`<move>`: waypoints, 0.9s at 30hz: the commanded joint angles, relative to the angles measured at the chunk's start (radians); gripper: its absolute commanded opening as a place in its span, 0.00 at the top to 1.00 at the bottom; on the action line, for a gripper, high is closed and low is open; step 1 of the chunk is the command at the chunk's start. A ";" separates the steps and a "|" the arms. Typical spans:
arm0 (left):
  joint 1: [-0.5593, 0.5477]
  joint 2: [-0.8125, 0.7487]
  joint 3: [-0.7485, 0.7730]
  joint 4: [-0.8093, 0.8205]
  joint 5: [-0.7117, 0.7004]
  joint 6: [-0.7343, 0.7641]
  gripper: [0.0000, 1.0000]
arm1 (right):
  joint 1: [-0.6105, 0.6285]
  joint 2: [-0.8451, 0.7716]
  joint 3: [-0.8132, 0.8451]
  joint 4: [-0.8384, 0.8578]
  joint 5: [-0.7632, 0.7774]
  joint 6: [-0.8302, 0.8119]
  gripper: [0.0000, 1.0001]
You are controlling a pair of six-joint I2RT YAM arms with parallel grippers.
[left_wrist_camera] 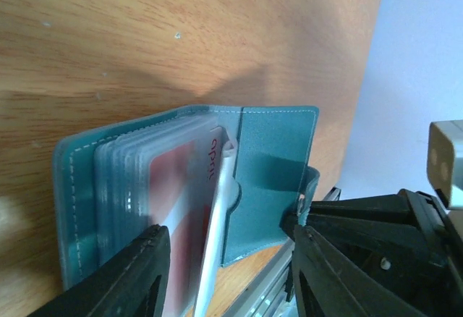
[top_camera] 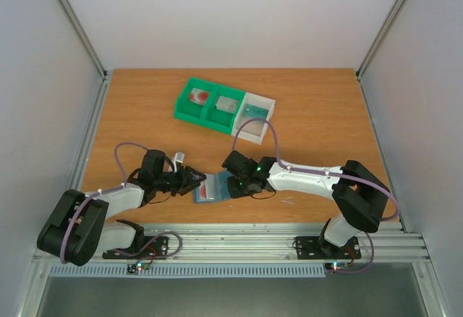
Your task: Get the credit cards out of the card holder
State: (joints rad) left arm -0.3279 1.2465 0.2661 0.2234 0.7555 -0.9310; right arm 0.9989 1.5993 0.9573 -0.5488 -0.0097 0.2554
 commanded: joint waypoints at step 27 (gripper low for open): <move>-0.066 0.132 0.079 0.061 0.023 -0.043 0.75 | 0.001 -0.090 -0.199 0.195 0.062 0.039 0.96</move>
State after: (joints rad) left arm -0.3630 1.3739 0.2962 0.2935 0.7753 -0.9718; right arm 0.9985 1.5265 0.7582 -0.3832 0.0311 0.2874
